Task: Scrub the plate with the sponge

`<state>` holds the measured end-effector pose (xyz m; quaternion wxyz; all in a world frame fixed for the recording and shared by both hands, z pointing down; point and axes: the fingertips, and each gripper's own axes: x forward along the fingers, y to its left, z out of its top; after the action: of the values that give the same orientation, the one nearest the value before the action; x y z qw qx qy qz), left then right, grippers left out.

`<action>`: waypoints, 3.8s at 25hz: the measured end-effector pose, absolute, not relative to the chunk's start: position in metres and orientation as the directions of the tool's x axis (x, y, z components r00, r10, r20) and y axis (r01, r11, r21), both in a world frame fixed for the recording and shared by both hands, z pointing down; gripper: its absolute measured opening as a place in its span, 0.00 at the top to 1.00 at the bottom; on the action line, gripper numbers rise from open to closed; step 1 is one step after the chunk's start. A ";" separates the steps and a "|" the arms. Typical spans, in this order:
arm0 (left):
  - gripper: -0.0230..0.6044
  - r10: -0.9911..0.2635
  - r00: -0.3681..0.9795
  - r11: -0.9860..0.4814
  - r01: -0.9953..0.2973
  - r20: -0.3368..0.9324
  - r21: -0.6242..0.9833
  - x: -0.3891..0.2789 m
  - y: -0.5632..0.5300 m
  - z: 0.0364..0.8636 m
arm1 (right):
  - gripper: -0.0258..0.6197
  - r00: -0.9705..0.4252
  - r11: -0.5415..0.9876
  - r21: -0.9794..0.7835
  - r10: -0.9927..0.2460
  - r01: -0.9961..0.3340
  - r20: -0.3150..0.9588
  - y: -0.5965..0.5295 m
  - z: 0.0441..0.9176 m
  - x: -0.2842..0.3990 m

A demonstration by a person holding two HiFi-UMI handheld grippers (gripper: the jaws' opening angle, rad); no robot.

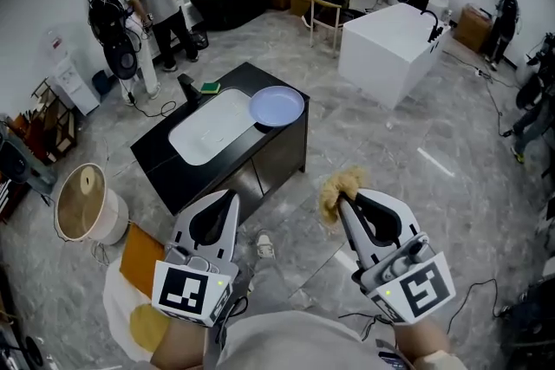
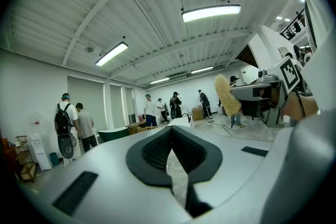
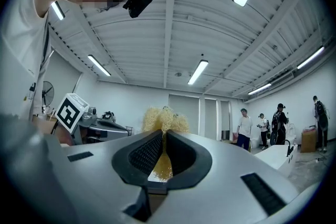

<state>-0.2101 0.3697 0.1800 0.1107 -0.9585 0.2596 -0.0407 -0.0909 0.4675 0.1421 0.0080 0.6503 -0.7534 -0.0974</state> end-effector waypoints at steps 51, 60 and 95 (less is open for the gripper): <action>0.93 -0.433 0.801 -0.864 -0.499 0.414 0.061 -0.034 -0.126 0.343 | 0.89 -0.226 0.278 0.083 -0.893 -0.957 0.390 -0.069 0.304 0.094; 0.93 -0.550 0.675 -0.737 -0.670 0.493 0.095 -0.012 -0.150 0.378 | 0.88 -0.409 0.489 0.047 -0.774 -0.871 0.483 -0.127 0.348 0.131; 0.68 -0.397 0.528 -0.269 -0.849 0.750 0.455 0.016 -0.120 0.605 | 0.88 -0.543 0.730 -0.174 -0.306 -0.661 0.782 -0.128 0.583 0.092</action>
<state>0.0162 -0.1197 0.6051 -0.4415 -0.7544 0.4130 -0.2556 0.0917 -0.1285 0.5828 0.3834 0.2852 -0.8475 0.2314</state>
